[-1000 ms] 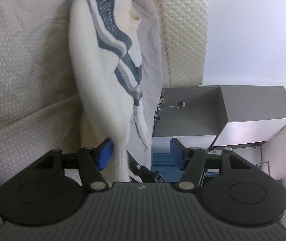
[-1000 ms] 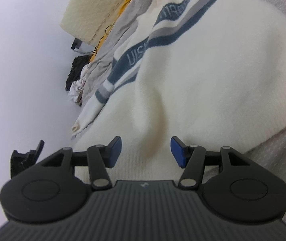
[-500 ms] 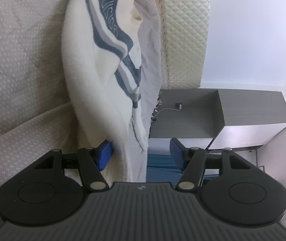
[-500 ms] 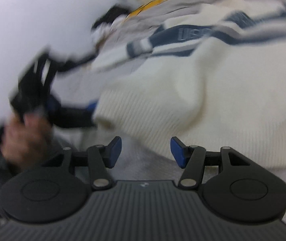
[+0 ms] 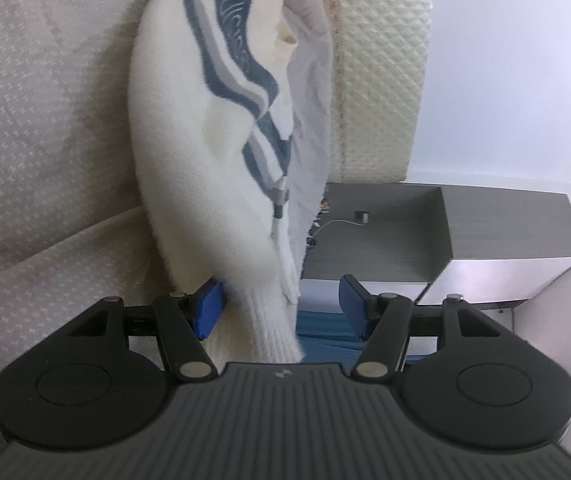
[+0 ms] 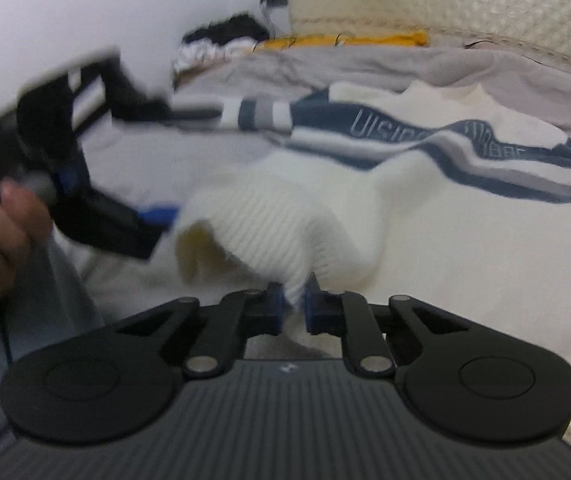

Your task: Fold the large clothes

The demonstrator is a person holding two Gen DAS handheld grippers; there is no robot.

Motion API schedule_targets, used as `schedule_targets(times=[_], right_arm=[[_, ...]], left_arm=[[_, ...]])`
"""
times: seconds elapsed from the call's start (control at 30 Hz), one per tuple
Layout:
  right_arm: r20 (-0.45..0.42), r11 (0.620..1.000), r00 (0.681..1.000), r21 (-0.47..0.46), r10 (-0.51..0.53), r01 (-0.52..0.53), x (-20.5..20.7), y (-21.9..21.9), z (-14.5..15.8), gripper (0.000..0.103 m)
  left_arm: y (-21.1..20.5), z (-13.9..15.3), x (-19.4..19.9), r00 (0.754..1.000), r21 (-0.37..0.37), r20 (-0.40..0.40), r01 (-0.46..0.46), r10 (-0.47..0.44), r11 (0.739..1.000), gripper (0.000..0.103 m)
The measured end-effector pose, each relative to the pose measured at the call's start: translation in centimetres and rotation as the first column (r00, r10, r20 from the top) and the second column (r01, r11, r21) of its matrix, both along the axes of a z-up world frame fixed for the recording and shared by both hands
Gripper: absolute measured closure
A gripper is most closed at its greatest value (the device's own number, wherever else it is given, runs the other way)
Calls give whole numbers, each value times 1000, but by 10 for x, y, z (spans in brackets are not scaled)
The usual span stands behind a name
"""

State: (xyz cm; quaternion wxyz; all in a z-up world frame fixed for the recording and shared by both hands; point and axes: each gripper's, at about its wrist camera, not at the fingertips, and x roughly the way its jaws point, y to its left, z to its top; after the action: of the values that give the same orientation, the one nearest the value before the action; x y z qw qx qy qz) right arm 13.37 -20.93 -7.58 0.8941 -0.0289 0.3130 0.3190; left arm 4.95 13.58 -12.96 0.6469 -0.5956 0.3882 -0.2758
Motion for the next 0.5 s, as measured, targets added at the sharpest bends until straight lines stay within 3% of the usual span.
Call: schedule_targets(times=[0.1,0.17,0.5], right_arm=[[-16,997,1000,70,-14,15,2,-9,6,93],[-31,994,999,108,-19,22,5,-14,8,94],[-105,967,993,244,-51,75,15,-34,9,94]], left_arm=[[-6,-2,2,1000,52,-25,7,-6,999,22],[-9,-7,3,998,59,-57,3,0,998,20],[-32,-35,1,979,-41,-183,-104,95,994,15]])
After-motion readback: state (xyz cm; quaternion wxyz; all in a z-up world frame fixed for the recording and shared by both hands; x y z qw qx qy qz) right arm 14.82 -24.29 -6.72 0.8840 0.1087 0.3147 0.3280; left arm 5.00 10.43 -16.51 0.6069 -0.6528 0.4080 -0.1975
